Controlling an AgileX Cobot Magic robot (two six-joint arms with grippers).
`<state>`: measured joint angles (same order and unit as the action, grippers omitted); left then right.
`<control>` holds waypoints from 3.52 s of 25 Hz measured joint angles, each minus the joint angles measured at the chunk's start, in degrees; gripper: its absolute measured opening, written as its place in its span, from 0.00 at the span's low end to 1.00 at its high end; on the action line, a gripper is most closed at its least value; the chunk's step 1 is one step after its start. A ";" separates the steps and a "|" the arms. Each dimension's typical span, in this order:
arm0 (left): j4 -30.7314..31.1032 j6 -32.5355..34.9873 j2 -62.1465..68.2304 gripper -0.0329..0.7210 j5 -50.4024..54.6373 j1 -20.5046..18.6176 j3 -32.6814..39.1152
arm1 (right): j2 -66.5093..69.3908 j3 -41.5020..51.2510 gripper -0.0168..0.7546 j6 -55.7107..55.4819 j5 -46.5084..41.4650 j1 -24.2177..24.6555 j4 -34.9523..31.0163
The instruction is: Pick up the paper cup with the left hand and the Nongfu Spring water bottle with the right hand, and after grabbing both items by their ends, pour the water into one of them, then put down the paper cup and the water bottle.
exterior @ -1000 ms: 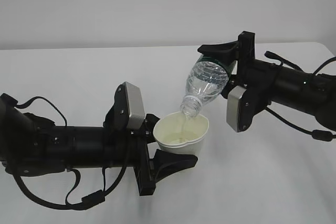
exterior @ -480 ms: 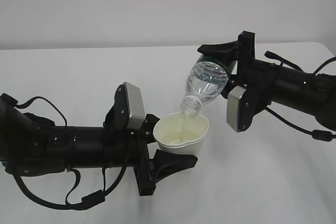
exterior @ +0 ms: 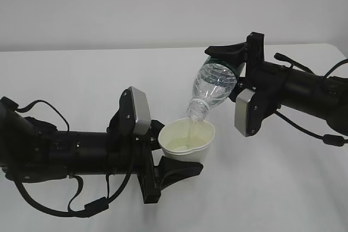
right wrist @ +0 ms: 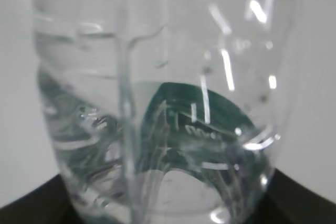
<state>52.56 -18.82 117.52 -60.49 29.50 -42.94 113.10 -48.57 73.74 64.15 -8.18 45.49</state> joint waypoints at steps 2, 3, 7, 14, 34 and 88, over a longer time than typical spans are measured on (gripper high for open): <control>0.00 -0.03 0.00 0.65 0.00 0.00 0.00 | 0.00 0.00 0.63 0.00 0.00 0.00 0.00; 0.00 -0.03 0.00 0.65 0.00 0.00 0.00 | 0.00 0.00 0.63 0.00 0.00 0.00 0.00; 0.00 -0.13 0.00 0.65 0.09 0.00 0.00 | 0.00 0.00 0.63 0.00 0.00 0.00 -0.12; 0.11 -0.13 0.00 0.65 0.09 0.00 0.00 | 0.00 0.00 0.63 0.00 0.00 0.00 0.11; 0.32 -0.13 0.00 0.65 0.09 0.00 0.00 | 0.00 0.00 0.63 1.04 0.00 0.00 0.21; 0.32 -0.16 0.00 0.65 0.20 0.00 0.00 | 0.00 0.00 0.63 2.33 0.30 0.00 0.21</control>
<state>52.88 -18.97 117.52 -60.29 29.50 -42.94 113.10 -48.57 76.06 64.45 -8.18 45.69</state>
